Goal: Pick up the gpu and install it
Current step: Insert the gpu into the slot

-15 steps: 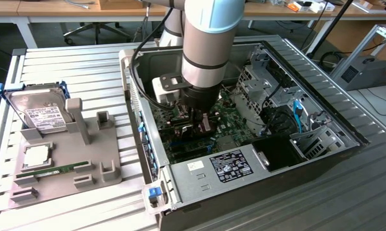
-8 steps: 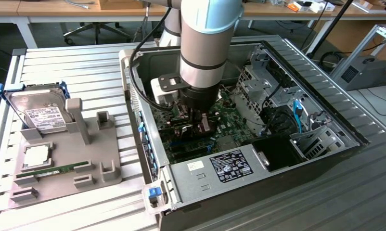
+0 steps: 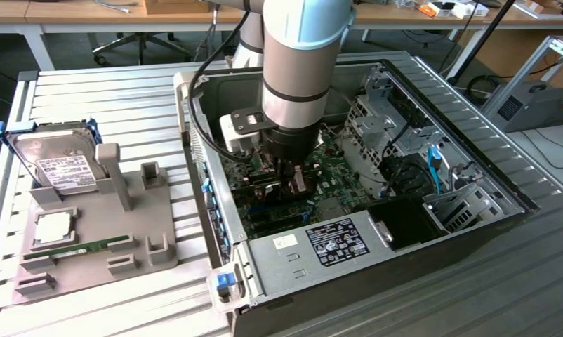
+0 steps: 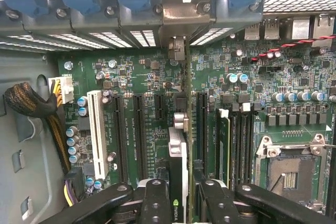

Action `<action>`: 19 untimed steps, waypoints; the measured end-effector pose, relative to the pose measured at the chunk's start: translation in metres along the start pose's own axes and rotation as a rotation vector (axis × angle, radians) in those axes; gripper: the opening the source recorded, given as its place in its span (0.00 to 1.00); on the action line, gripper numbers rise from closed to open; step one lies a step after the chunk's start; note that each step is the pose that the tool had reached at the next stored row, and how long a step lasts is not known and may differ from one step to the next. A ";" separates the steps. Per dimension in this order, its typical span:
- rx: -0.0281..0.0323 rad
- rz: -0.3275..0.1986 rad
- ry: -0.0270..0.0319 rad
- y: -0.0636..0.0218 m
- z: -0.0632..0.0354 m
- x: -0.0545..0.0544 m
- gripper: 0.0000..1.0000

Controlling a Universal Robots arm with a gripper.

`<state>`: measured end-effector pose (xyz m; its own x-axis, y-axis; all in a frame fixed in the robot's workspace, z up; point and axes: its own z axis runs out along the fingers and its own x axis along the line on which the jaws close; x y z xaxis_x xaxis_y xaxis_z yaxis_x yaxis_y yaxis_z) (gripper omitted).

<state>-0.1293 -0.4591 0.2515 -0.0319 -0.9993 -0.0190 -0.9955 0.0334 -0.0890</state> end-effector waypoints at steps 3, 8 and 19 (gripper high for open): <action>0.0042 0.000 -0.0002 0.0008 0.0001 0.000 0.27; 0.0058 0.000 -0.0001 0.0009 0.0003 0.000 0.27; 0.0070 0.000 -0.0002 0.0009 0.0007 0.000 0.27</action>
<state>-0.1302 -0.4591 0.2508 -0.0317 -0.9993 -0.0192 -0.9948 0.0334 -0.0960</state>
